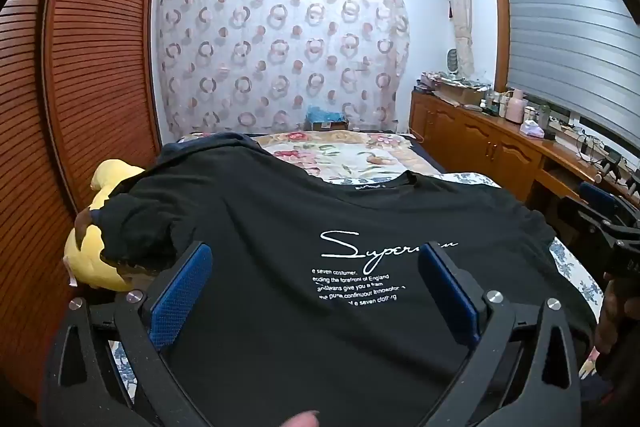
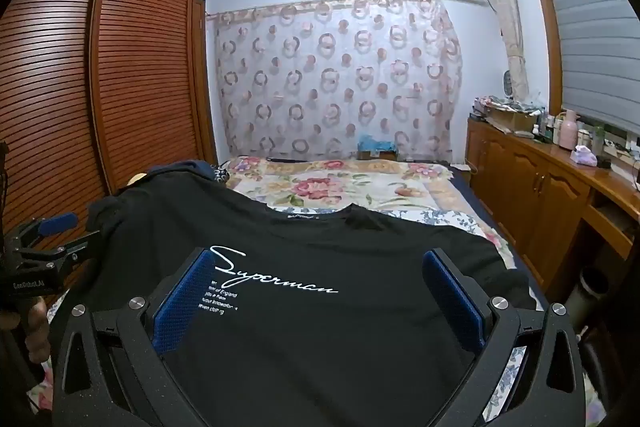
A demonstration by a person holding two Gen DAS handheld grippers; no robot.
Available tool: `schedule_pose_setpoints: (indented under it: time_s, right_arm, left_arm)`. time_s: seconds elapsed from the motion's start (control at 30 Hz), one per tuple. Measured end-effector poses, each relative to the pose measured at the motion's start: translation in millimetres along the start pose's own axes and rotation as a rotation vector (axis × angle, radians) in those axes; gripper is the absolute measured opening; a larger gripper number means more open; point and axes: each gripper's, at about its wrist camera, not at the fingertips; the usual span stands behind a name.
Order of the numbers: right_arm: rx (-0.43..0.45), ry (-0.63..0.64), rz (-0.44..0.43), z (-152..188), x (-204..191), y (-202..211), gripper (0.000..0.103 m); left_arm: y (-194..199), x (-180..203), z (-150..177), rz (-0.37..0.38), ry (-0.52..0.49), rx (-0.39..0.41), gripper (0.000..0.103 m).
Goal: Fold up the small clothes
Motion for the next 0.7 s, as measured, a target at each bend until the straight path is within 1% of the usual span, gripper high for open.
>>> schedule_pose_setpoints:
  time_s: [0.07, 0.57, 0.7]
  right_arm:
    - [0.017, 0.001, 0.002, 0.2, 0.0, 0.7, 0.103]
    - [0.011, -0.009, -0.006, -0.7, -0.2, 1.7, 0.103]
    - [0.012, -0.01, -0.006, -0.5, -0.2, 1.7, 0.103]
  left_arm:
    - [-0.1, 0.4, 0.0, -0.004, -0.01, -0.004, 0.103]
    - [-0.6, -0.7, 0.0, -0.006, -0.01, -0.004, 0.103]
    - [4.4, 0.2, -1.5, -0.007, -0.012, -0.002, 0.103]
Point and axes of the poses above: each gripper's, at about its wrist camera, not at the fingertips, and y roughly against the way its jaws point, x to its right, z to its underside, and after that the axes turned 8 degrees about z, right-handed
